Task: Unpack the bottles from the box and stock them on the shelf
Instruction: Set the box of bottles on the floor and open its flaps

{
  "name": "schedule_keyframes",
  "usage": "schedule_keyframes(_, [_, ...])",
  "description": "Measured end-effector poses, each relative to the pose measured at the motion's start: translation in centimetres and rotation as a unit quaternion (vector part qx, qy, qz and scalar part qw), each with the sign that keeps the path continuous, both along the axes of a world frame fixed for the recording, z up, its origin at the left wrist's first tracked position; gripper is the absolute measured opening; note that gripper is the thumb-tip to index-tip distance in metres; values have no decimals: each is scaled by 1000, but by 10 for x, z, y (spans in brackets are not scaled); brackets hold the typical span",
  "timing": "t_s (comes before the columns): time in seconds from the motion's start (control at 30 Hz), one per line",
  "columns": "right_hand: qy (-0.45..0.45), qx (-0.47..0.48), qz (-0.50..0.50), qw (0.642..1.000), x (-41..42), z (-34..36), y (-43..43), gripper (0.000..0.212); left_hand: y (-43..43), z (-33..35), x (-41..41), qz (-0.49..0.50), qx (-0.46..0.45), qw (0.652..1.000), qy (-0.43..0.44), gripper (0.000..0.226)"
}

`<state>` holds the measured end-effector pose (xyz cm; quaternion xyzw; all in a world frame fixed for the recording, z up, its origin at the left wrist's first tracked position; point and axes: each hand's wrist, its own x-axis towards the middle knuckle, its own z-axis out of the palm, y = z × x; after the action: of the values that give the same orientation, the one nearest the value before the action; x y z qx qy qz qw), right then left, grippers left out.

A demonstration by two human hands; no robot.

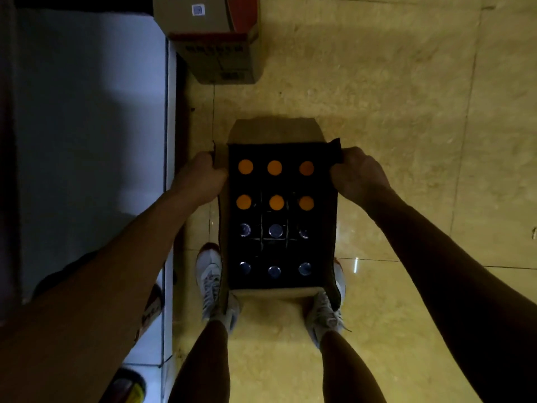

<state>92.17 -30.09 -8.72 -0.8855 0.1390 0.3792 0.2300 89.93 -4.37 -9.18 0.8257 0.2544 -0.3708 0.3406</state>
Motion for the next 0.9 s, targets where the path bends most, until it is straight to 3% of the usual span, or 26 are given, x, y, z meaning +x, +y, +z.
schedule_keyframes(0.13, [-28,-15,8,999,-3,1,5,16,-9,3,-6,29,1,1000,-9,33])
schedule_keyframes(0.27, [-54,-1,-9,998,-15,-1,6,27,-21,7,-16,68,-5,997,-43,19])
schedule_keyframes(0.4, [-77,30,-27,996,-34,1,-9,34,-29,14,-42,111,61,988,-89,29])
schedule_keyframes(0.6, [-133,59,-102,984,-87,0,-37,75,-14,0,-111,172,79,962,-195,80])
schedule_keyframes(0.7, [-132,11,-85,988,-112,-14,-44,89,-18,-7,-136,111,149,963,-196,92])
schedule_keyframes(0.8, [-131,-21,-61,989,-134,-33,-38,93,-16,-25,-146,-3,221,960,-173,88])
schedule_keyframes(0.9, [-133,-53,-53,988,-140,-51,-31,95,-7,-45,-147,-10,231,968,-97,89])
